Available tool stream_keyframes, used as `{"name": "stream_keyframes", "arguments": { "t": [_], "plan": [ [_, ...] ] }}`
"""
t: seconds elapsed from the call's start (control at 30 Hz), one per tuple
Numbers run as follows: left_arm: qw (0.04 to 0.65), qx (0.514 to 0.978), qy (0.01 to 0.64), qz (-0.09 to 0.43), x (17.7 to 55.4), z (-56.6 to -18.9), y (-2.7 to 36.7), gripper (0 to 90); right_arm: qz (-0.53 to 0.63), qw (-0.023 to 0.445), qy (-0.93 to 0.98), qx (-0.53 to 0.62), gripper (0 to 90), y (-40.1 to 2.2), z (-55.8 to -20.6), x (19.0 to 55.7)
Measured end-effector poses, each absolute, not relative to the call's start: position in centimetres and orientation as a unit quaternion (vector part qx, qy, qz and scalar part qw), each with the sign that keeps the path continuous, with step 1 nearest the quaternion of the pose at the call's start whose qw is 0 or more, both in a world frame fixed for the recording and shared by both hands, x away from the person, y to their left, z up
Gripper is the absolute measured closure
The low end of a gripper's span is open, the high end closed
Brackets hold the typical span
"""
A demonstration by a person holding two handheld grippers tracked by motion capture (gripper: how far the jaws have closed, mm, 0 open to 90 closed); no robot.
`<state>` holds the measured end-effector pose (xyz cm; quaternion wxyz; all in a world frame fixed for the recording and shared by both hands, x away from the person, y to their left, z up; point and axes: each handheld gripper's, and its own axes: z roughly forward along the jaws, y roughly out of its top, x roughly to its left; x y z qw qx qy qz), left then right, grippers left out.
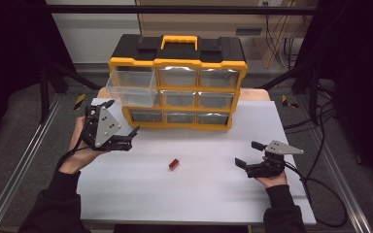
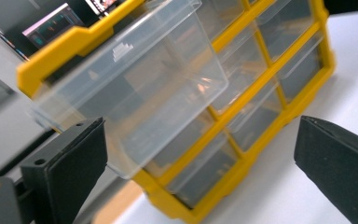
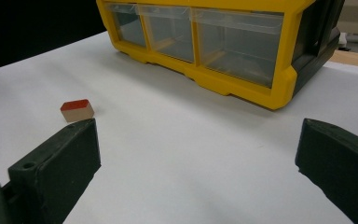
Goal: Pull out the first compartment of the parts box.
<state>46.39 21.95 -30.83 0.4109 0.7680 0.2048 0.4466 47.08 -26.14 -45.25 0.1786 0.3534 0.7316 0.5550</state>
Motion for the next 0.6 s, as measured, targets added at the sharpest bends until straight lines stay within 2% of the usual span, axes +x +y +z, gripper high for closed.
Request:
{"name": "stream_keyframes", "arguments": {
  "t": [0.23,0.6],
  "plan": [
    [0.443,0.755,0.249,0.416,46.3,-32.3,22.6,0.1,0.555,0.179,0.731,0.353,0.4,-26.1,-45.2,47.1],
    [0.466,0.748,0.284,0.377,46.3,-34.9,22.9,0.0,0.555,0.178,0.732,0.354,0.5,-26.1,-45.2,47.1]
  ]
}}
